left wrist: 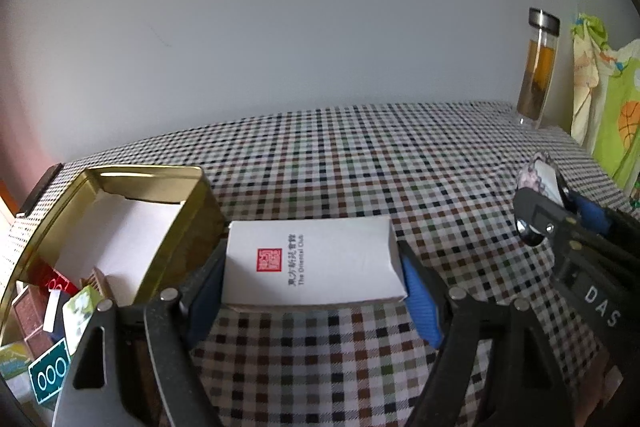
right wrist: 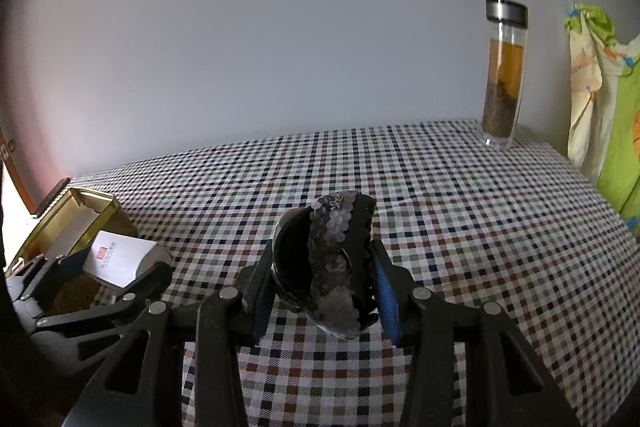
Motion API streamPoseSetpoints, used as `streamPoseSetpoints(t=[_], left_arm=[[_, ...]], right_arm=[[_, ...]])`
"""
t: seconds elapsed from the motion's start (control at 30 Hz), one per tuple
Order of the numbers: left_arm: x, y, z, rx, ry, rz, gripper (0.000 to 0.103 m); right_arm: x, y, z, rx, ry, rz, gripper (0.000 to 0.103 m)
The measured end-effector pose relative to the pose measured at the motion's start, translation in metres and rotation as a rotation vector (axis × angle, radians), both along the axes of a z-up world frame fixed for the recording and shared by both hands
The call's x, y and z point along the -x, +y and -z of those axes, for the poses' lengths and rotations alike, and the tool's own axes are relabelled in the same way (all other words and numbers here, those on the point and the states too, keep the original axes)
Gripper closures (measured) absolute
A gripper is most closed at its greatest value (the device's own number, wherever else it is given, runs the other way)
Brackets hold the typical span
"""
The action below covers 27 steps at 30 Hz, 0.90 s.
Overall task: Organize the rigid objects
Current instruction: 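Lift and carry the white box and black pouch over the gold tray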
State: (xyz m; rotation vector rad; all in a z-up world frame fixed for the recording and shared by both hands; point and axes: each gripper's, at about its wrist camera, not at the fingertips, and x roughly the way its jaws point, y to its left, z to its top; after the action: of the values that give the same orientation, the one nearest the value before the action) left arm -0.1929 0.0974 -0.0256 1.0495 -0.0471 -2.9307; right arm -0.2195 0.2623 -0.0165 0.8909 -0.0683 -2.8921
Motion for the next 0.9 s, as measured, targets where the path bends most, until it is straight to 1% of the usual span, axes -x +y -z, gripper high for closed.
streamPoseSetpoints(t=[0.13, 0.23, 0.27, 0.6, 0.9], left_arm=[[-0.004, -0.006, 0.001, -0.03, 0.004, -0.007, 0.024], [-0.013, -0.015, -0.001, -0.034, 0.012, -0.01, 0.024], [-0.011, -0.011, 0.0, -0.032, 0.015, -0.009, 0.024], [-0.03, -0.008, -0.007, 0.015, 0.096, -0.009, 0.024], [-0.045, -0.006, -0.012, 0.049, 0.148, 0.012, 0.024]], right_arm=[[-0.002, 0.001, 0.002, -0.001, 0.014, 0.003, 0.057], [-0.008, 0.001, 0.0, 0.002, 0.026, 0.004, 0.057], [-0.009, 0.002, 0.0, 0.003, 0.029, 0.004, 0.057], [-0.037, -0.002, -0.008, -0.018, 0.127, 0.018, 0.057], [-0.048, -0.002, -0.011, -0.03, 0.164, 0.03, 0.057]])
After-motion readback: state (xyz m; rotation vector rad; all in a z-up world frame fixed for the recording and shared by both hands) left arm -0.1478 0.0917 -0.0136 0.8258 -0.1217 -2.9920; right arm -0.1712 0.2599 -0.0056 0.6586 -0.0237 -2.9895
